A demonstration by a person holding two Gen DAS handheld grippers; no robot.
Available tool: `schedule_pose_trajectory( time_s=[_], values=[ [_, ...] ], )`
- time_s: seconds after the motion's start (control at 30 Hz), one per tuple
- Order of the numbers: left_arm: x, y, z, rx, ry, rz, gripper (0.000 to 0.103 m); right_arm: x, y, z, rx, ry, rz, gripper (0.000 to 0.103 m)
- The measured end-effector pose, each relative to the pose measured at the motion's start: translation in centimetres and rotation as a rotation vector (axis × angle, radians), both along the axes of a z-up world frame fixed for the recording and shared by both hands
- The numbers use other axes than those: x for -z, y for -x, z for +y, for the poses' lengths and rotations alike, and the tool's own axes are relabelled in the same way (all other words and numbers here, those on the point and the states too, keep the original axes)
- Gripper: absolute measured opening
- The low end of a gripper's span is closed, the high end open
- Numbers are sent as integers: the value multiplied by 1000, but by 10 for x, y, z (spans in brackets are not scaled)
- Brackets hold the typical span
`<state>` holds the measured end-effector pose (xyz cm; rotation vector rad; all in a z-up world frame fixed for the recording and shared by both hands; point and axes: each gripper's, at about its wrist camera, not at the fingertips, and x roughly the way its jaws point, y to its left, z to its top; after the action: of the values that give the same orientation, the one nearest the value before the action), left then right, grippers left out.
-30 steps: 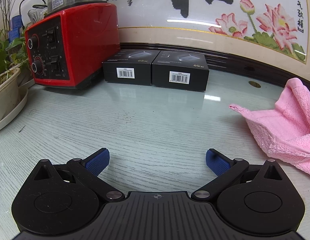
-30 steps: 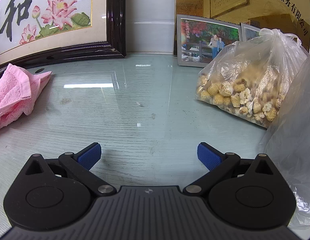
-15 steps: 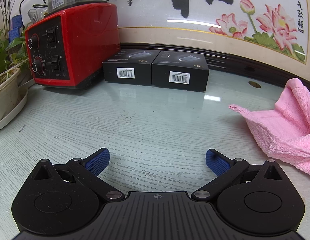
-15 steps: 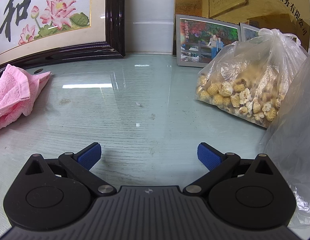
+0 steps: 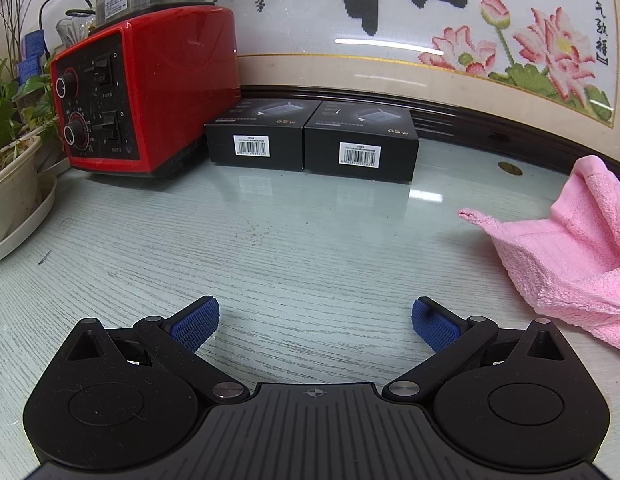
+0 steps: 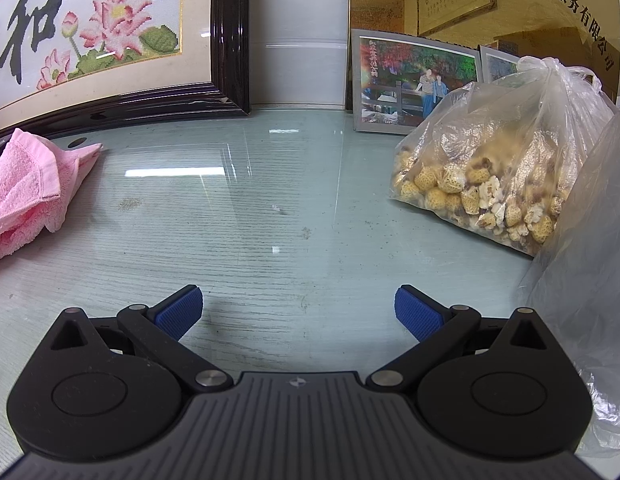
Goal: Fold towel
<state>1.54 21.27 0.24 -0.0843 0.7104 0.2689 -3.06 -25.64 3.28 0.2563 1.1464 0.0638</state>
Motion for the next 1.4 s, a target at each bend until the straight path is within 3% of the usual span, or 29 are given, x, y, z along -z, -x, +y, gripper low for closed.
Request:
schedule_pose_trajectory(
  time_s=[0.43, 0.87, 1.07, 1.17, 1.4],
  values=[
    [-1, 0, 0, -1, 0, 0, 103, -1, -1, 2, 22, -4, 10, 103],
    [-1, 0, 1, -1, 0, 0, 103, -53, -59, 67, -83, -406, -80, 103],
    [-1, 0, 1, -1, 0, 1, 103, -38, -95, 82, -119, -434, -93, 103],
    [-1, 0, 1, -2, -1, 1, 103, -29, -96, 80, -123, -447, -114, 103],
    [-1, -1, 0, -7, -3, 2, 103, -14, -83, 81, -127, -443, -64, 103]
  ],
)
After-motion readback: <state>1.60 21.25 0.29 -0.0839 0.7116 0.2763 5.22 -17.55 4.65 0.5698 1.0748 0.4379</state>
